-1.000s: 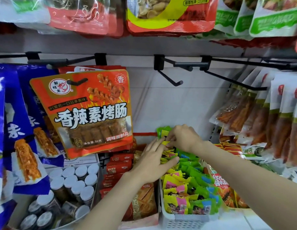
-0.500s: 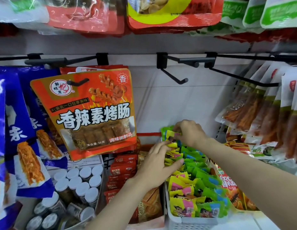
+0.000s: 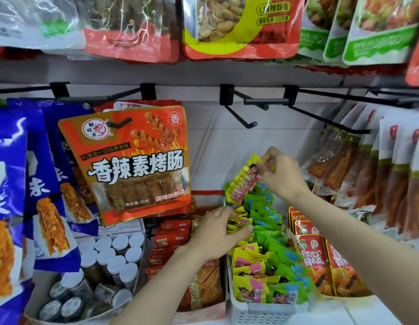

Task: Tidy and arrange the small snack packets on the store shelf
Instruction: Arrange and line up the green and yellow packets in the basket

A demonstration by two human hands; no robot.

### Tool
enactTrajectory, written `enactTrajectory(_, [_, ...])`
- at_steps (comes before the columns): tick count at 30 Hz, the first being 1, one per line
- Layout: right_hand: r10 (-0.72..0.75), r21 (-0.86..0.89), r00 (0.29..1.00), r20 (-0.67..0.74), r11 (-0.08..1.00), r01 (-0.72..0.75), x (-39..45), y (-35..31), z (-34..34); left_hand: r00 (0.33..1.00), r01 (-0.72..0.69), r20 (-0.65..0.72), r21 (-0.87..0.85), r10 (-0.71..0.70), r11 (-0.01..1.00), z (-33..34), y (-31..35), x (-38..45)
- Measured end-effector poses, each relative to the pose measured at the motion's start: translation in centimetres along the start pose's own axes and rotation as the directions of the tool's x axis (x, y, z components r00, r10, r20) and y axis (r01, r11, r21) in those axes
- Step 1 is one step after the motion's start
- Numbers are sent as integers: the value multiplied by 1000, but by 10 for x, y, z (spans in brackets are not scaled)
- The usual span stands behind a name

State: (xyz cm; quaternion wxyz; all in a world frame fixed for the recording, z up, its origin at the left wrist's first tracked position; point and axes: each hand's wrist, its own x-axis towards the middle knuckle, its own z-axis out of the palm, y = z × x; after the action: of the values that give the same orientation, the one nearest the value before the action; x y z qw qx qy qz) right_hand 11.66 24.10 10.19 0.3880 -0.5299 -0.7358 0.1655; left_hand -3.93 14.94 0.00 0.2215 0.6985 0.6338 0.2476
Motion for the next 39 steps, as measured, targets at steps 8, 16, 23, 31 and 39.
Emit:
enactTrajectory(8, [61, 219, 951, -304, 976, 8, -42, 13, -82, 998, 54, 45, -83, -51, 995, -21, 18, -18])
enactTrajectory(16, [156, 420, 985, -70, 901, -113, -82, -26, -107, 986, 83, -29, -773, -166, 628, -30, 66, -89])
enactTrajectory(23, [98, 445, 993, 63, 888, -116, -113, -65, -128, 957, -62, -140, -954, -255, 294, -23, 94, -156])
enactTrajectory(31, [106, 496, 986, 125, 854, -155, -125, -73, -142, 914, -80, -205, -937, -350, 339, -27, 108, -178])
enactTrajectory(39, [96, 546, 982, 160, 820, -169, -127, -69, -140, 945, -26, -103, -970, -311, 243, -33, 104, -184])
